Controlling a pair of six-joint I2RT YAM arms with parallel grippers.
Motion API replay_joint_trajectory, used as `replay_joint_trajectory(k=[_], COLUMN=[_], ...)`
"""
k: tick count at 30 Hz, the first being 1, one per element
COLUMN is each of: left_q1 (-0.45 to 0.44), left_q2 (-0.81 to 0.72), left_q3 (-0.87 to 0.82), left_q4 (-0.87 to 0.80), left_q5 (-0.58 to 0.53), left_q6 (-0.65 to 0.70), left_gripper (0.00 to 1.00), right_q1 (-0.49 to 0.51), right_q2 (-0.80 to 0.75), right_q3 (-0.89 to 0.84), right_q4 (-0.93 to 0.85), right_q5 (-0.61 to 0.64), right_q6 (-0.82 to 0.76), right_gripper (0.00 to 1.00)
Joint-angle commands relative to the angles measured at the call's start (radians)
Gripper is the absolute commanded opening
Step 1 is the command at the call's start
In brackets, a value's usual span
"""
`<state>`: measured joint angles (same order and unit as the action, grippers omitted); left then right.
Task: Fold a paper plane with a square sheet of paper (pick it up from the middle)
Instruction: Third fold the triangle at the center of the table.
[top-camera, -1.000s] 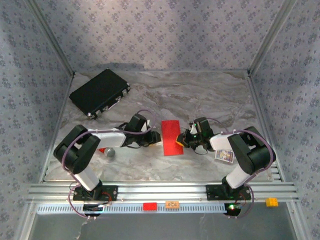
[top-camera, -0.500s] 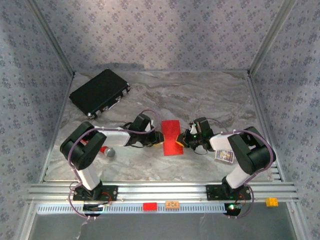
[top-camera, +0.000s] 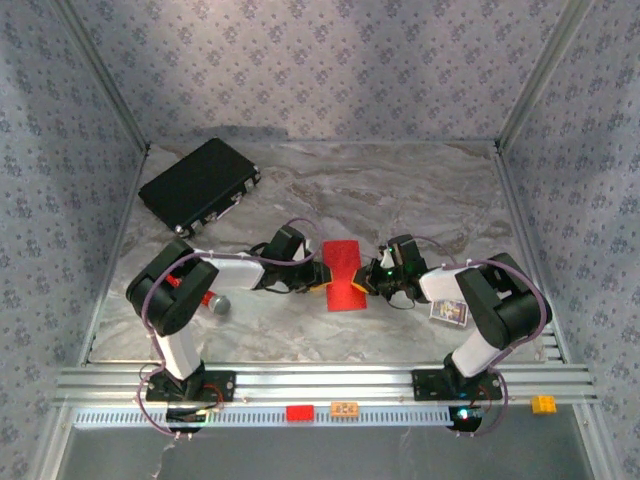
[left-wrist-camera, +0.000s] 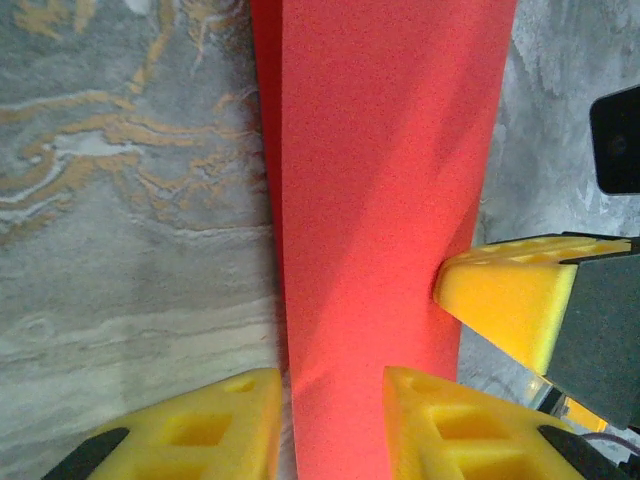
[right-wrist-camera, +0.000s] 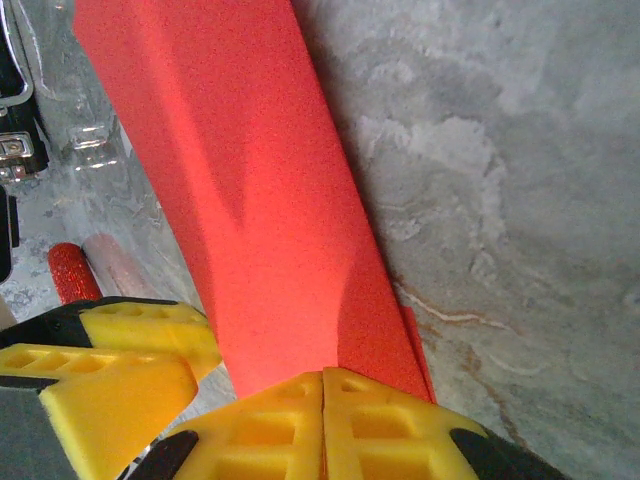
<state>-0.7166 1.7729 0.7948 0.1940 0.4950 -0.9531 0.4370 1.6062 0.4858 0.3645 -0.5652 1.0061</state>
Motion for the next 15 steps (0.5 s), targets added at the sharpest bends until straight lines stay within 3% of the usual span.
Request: replay_joint_trajectory(k=[1,15], left_q1=[-0.015,-0.016], left_q2=[0.025,0.014], left_q3=[0.02,0.012], left_q4=[0.029,0.05], left_q5=[0.029,0.024], left_q6=[-0.003,-0.013], left_gripper=[0.31,0.31], right_q1=[0.003,0.0], right_q2=[0.026,0.02], right_q3=[-0.032,-0.033], right_q4=[-0.073,-0.072], right_q5=[0.048,0.048], right_q6=[0.011,0.015], right_gripper=[0.1,0.1])
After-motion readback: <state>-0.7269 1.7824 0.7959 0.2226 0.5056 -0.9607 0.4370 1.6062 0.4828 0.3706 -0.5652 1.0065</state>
